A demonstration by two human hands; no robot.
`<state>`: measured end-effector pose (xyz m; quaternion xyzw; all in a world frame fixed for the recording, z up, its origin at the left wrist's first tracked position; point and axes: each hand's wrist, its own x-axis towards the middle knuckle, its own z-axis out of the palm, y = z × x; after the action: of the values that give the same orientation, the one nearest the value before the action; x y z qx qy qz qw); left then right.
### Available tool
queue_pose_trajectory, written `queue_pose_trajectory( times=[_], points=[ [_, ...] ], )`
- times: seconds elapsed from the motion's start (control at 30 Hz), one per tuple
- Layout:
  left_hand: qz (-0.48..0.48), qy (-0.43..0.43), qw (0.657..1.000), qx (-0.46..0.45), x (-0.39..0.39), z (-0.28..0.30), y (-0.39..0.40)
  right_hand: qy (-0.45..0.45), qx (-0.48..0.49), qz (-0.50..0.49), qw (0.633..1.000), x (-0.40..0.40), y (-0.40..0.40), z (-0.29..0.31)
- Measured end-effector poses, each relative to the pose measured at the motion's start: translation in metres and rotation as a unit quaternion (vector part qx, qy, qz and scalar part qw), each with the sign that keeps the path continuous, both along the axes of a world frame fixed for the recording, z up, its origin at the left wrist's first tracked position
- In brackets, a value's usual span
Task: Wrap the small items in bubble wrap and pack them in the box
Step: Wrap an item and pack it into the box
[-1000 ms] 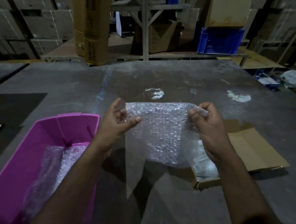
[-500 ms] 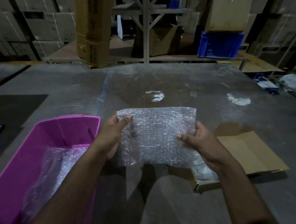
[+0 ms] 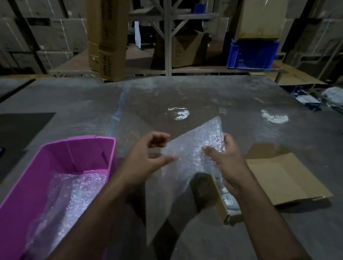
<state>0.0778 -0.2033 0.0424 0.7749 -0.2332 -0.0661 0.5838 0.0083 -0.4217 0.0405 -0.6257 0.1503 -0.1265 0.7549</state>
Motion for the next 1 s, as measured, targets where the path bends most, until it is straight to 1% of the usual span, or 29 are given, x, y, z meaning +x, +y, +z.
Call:
queue_pose_trajectory(
  times=[0.07, 0.13, 0.17, 0.23, 0.27, 0.3, 0.37, 0.4, 0.47, 0.5, 0.53, 0.57, 0.67, 0.77, 0.87, 0.93, 1.0],
  points=[
    [-0.095, -0.010, 0.994, 0.055, -0.007, -0.003, -0.007, -0.005, 0.046, 0.002, 0.999, 0.001, 0.014, 0.007],
    [-0.128, -0.019, 0.989, 0.078, -0.014, -0.006, -0.013, -0.008, 0.085, 0.020, 0.996, 0.001, 0.023, 0.012],
    [-0.121, -0.031, 0.989, 0.077, -0.017, -0.006, -0.016, -0.009, 0.098, 0.040, 0.994, 0.001, 0.026, 0.015],
    [-0.068, -0.062, 0.994, 0.054, -0.020, -0.006, -0.020, -0.018, 0.126, 0.088, 0.988, -0.001, 0.030, 0.018],
    [-0.037, -0.060, 0.997, 0.028, -0.018, -0.005, -0.021, -0.030, 0.143, 0.100, 0.984, -0.001, 0.030, 0.018],
    [-0.008, -0.040, 0.999, -0.004, -0.015, -0.004, -0.021, -0.046, 0.153, 0.102, 0.982, -0.001, 0.028, 0.017],
    [0.036, 0.011, 0.997, -0.069, -0.010, -0.001, -0.017, -0.077, 0.127, 0.071, 0.986, -0.002, 0.023, 0.012],
    [0.049, 0.041, 0.994, -0.093, -0.007, 0.001, -0.014, -0.080, 0.084, 0.043, 0.992, -0.002, 0.019, 0.009],
    [0.057, 0.124, 0.983, -0.120, -0.005, 0.005, -0.009, -0.062, -0.034, -0.008, 0.997, -0.003, 0.010, 0.001],
    [0.049, 0.165, 0.976, -0.130, -0.006, 0.008, -0.007, -0.045, -0.079, -0.012, 0.996, -0.004, 0.006, -0.002],
    [0.036, 0.197, 0.970, -0.137, -0.007, 0.009, -0.005, -0.027, -0.100, -0.005, 0.995, -0.004, 0.004, -0.005],
    [0.023, 0.216, 0.966, -0.140, -0.008, 0.011, -0.004, -0.014, -0.098, 0.010, 0.995, -0.004, 0.003, -0.006],
    [0.014, 0.240, 0.961, -0.138, -0.010, 0.013, -0.004, -0.006, -0.039, 0.049, 0.998, -0.004, 0.003, -0.010],
    [0.001, 0.265, 0.955, -0.134, -0.007, 0.011, -0.001, -0.012, -0.013, 0.055, 0.998, -0.004, 0.005, -0.009],
    [-0.006, 0.281, 0.948, -0.149, -0.005, 0.010, 0.002, -0.012, 0.025, 0.059, 0.998, -0.001, 0.004, -0.014],
    [-0.012, 0.260, 0.954, -0.149, -0.006, 0.009, 0.000, -0.012, 0.020, 0.039, 0.999, 0.001, 0.003, -0.019],
    [0.017, 0.233, 0.957, -0.173, -0.008, 0.007, -0.004, -0.016, -0.019, 0.003, 1.000, 0.001, 0.004, -0.023]
  ],
)
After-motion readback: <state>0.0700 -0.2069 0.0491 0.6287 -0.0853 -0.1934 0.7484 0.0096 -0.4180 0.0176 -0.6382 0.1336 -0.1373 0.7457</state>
